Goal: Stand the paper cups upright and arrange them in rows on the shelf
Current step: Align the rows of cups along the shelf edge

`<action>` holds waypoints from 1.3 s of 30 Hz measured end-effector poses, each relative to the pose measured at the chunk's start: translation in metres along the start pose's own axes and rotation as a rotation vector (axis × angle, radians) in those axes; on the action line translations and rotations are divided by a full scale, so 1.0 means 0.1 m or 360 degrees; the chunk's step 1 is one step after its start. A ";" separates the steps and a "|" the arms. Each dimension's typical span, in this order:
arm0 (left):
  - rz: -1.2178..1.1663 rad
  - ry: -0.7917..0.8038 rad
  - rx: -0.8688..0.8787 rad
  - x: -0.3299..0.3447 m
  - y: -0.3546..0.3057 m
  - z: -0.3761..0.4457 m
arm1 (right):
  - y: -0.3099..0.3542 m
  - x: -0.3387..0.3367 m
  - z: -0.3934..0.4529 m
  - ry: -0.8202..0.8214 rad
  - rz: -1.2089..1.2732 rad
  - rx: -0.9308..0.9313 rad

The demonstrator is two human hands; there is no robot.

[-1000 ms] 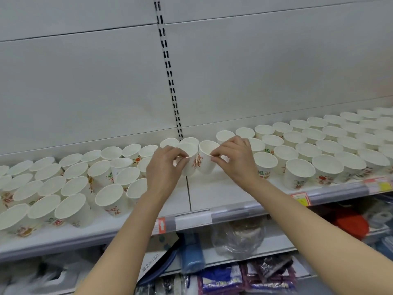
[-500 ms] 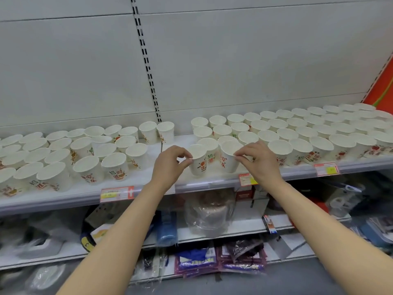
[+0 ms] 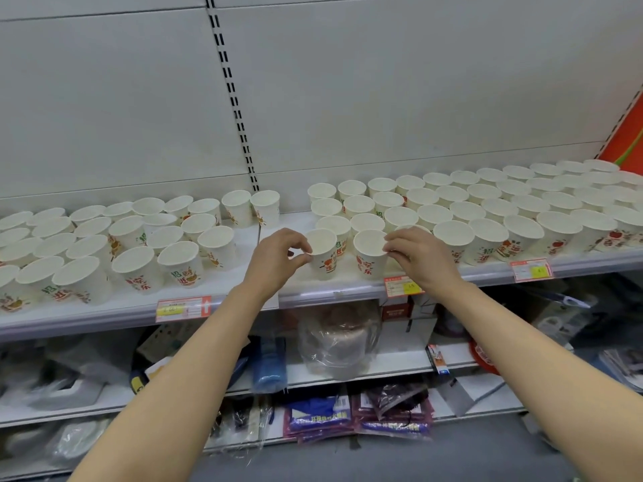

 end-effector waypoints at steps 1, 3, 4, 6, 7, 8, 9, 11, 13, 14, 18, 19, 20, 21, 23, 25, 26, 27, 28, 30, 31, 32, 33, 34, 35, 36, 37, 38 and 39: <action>0.0007 0.0021 0.0002 0.03 0.00 0.01 | -0.01 0.01 0.01 0.0000 -0.0013 0.0011; 0.0064 0.0044 0.0011 0.09 0.01 0.00 | -0.05 0.04 -0.01 -0.0011 -0.0034 0.0039; 0.0095 0.0031 0.0012 0.10 0.00 -0.01 | -0.05 0.04 -0.03 -0.0030 -0.0039 0.0043; 0.0129 -0.0014 0.0017 0.12 -0.06 -0.04 | 0.01 0.03 -0.07 -0.0078 -0.0028 0.0022; 0.0150 -0.0034 0.0029 0.13 -0.11 -0.04 | 0.06 0.03 -0.08 -0.0094 -0.0017 0.0004; 0.0176 -0.0050 0.0038 0.15 -0.17 -0.04 | 0.10 0.04 -0.09 -0.0096 -0.0012 -0.0012; 0.0196 -0.0065 0.0039 0.16 -0.22 -0.04 | 0.13 0.05 -0.08 -0.0089 -0.0016 -0.0013; 0.0210 -0.0082 0.0011 0.18 -0.27 -0.01 | 0.14 0.09 -0.03 -0.0066 -0.0039 0.0020; 0.0210 -0.0098 -0.0014 0.18 -0.28 0.00 | 0.11 0.09 0.02 -0.0071 -0.0028 0.0048; 0.0197 -0.0097 -0.0017 0.18 -0.27 0.01 | 0.10 0.09 0.03 -0.0061 -0.0010 0.0055; 0.0079 -0.0033 0.0020 0.18 -0.21 0.00 | 0.03 0.11 0.05 0.0048 0.0091 0.0011; 0.0032 -0.0012 0.0021 0.19 -0.20 0.00 | 0.00 0.14 0.05 0.0102 0.0121 0.0020; -0.0011 0.0002 0.0016 0.19 -0.19 0.00 | -0.03 0.17 0.06 0.0165 0.0160 0.0032; -0.0045 0.0008 0.0007 0.20 -0.19 0.00 | -0.06 0.20 0.07 0.0226 0.0201 0.0040; -0.0076 0.0005 -0.0007 0.20 -0.22 -0.01 | -0.08 0.25 0.08 0.0330 0.0257 0.0057; -0.0066 0.0006 0.0008 0.22 -0.24 -0.02 | -0.07 0.25 0.07 0.0360 0.0273 0.0060; -0.0062 0.0001 0.0021 0.23 -0.26 -0.02 | -0.05 0.22 0.08 0.0333 0.0264 0.0062; -0.0063 -0.0009 0.0030 0.23 -0.27 -0.02 | -0.03 0.19 0.09 0.0290 0.0242 0.0069; -0.0063 -0.0021 0.0037 0.24 -0.28 -0.02 | -0.01 0.16 0.10 0.0245 0.0215 0.0077; -0.0046 -0.0033 0.0036 0.27 -0.30 0.00 | 0.06 0.15 0.12 0.0190 0.0162 0.0066; -0.0033 -0.0029 0.0020 0.29 -0.31 0.01 | 0.10 0.16 0.13 0.0184 0.0140 0.0053; -0.0021 -0.0024 0.0001 0.31 -0.32 0.01 | 0.12 0.19 0.14 0.0185 0.0135 0.0056; -0.0016 -0.0021 -0.0011 0.33 -0.32 0.01 | 0.11 0.21 0.13 0.0190 0.0146 0.0081; -0.0018 -0.0021 -0.0016 0.34 -0.33 0.01 | 0.08 0.22 0.12 0.0198 0.0164 0.0120; -0.0020 -0.0023 -0.0017 0.34 -0.33 0.01 | 0.05 0.21 0.11 0.0205 0.0182 0.0152; -0.0021 -0.0024 -0.0015 0.34 -0.32 0.00 | 0.03 0.20 0.10 0.0213 0.0195 0.0164; -0.0022 -0.0022 -0.0011 0.34 -0.31 0.00 | 0.01 0.18 0.09 0.0225 0.0198 0.0155; -0.0025 -0.0018 -0.0006 0.33 -0.30 -0.01 | 0.00 0.17 0.09 0.0240 0.0188 0.0134; -0.0028 -0.0014 -0.0003 0.34 -0.29 -0.01 | 0.00 0.16 0.09 0.0252 0.0172 0.0114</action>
Point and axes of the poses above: each hand's wrist, its own z-axis towards the middle knuckle, its own x-axis out of the palm, y = z × x, the point moved 10 cm from there along z, towards the middle knuckle, and after that the axes turned 5 degrees about -x, right-handed, at the moved point
